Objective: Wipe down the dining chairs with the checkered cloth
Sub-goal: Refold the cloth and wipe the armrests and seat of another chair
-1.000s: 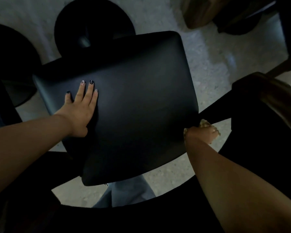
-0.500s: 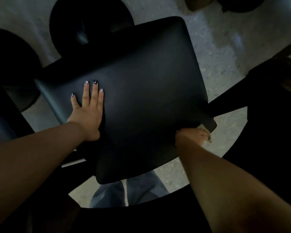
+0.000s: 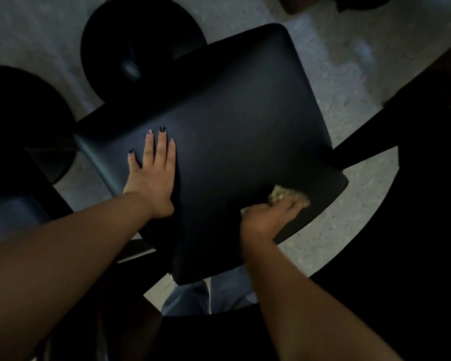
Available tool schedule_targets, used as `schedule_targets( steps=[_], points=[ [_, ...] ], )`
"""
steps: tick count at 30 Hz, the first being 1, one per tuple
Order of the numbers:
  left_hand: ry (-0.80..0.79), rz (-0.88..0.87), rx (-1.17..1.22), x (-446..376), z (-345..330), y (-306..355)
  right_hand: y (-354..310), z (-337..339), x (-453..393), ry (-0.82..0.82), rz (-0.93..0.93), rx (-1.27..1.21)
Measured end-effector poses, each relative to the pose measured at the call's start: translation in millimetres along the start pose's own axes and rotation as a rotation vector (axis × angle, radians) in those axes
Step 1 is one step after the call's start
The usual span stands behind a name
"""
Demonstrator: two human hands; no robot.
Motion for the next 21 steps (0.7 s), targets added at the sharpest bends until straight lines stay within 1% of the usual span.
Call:
schedule_targets(
  steps=[1,3,4,6,7,9,11,15,18,21],
  points=[
    [0.016,0.000,0.011,1,1,-2,-11,11,-12,0.029,0.098,0.018],
    [0.059,0.018,0.029,0,7,-8,-26,32,-53,0.154,0.113,0.055],
    [0.080,0.025,0.021,-3,13,-12,-32,43,-80,0.200,0.066,0.086],
    [0.097,0.012,-0.043,-14,25,-22,-32,53,-115,0.267,-0.110,0.193],
    [0.087,-0.006,-0.082,-21,30,-26,-28,55,-123,0.300,-0.121,0.176],
    [0.042,-0.030,-0.134,-35,31,-31,-22,47,-124,0.321,-0.051,0.136],
    [0.014,0.013,-0.166,-44,27,-26,-15,38,-127,0.332,0.018,0.155],
    [-0.022,0.120,-0.108,-51,21,-14,-16,29,-129,0.337,0.051,0.209],
    [-0.048,0.150,-0.083,-52,22,-14,-27,21,-126,0.320,0.049,0.207],
    [-0.111,0.182,-0.081,-52,24,-14,-39,13,-126,0.311,0.058,0.192]
  ],
)
Point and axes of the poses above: each hand's wrist, its own x-axis away from the middle knuckle, its own z-axis out of the back of the hand, y = z × x, the point moved 2 cm from there along -x, towards the middle knuckle, and after that the axes turned 6 degrees about -y, right-handed, at the moved point
